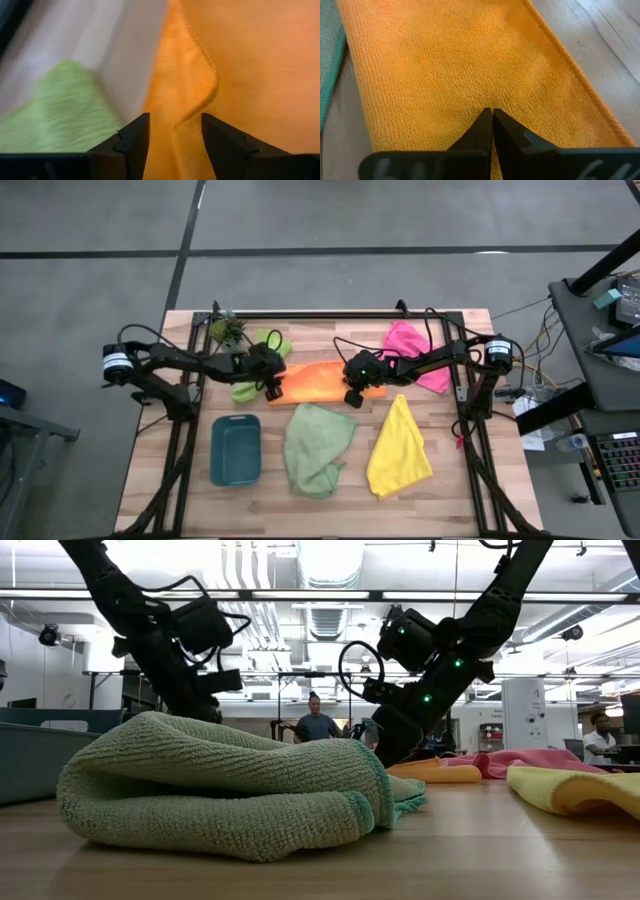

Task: Fold microfiber towels
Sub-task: Fold the orange microfiber cloth

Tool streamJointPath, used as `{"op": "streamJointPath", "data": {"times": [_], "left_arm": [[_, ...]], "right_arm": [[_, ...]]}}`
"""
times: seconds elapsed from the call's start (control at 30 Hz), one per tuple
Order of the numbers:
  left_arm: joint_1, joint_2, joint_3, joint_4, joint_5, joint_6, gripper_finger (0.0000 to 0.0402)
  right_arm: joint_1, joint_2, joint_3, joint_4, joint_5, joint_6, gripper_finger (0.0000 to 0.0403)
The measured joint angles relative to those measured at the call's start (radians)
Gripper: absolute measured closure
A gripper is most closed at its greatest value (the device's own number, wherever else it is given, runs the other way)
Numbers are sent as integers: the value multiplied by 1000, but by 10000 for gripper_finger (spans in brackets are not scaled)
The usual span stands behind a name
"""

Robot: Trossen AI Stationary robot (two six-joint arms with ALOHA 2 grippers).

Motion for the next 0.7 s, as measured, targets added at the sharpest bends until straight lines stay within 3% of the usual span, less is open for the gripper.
{"op": "streamJointPath", "data": {"times": [0.17, 0.5, 0.7], "left_arm": [[0, -3, 0, -1, 127, -7, 238], [0, 28, -3, -7, 130, -54, 238], [-3, -15, 2, -32, 134, -55, 238]], "right_arm": [[0, 0, 0, 0, 0, -4, 394], [0, 0, 0, 1, 0, -5, 394], [0, 0, 0, 1, 0, -4, 394]]}}
